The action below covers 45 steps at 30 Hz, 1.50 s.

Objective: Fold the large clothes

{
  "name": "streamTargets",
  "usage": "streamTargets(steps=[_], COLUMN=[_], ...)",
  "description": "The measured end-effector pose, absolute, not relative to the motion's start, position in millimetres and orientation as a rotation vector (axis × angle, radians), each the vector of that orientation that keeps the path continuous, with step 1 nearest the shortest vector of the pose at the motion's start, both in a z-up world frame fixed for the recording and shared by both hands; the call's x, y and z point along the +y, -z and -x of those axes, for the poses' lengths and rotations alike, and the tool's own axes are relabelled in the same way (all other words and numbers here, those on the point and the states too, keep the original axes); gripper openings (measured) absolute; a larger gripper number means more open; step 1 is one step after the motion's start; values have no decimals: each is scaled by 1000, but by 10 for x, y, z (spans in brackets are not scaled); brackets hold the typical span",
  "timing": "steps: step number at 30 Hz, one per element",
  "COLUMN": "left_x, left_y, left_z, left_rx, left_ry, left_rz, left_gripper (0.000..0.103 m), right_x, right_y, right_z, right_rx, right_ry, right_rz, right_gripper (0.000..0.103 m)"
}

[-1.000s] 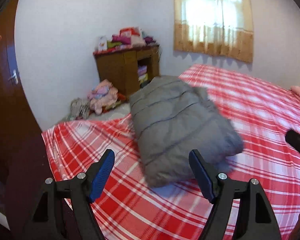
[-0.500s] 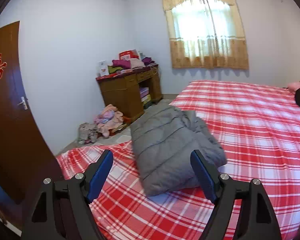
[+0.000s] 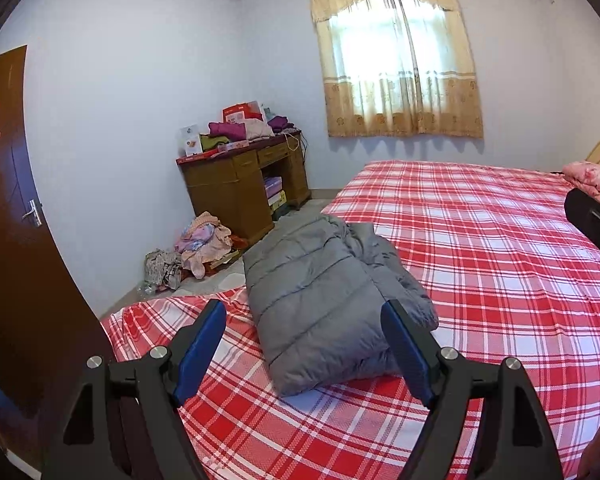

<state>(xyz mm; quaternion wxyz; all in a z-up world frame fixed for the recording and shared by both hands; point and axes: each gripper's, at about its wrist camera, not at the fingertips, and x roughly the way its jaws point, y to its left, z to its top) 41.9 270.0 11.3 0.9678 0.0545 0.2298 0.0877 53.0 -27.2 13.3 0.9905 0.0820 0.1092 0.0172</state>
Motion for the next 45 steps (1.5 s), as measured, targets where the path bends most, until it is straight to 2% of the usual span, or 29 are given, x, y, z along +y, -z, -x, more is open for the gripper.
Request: streamTargets(steps=[45], left_x=[2719], left_y=[-155], left_z=[-460], left_rx=[437], left_ry=[-254], left_rz=[-116], left_gripper=[80], right_x=[-415], right_y=[-145], right_z=[-488], right_rx=[232], right_ry=[7], right_rz=[-190], right_gripper=[103])
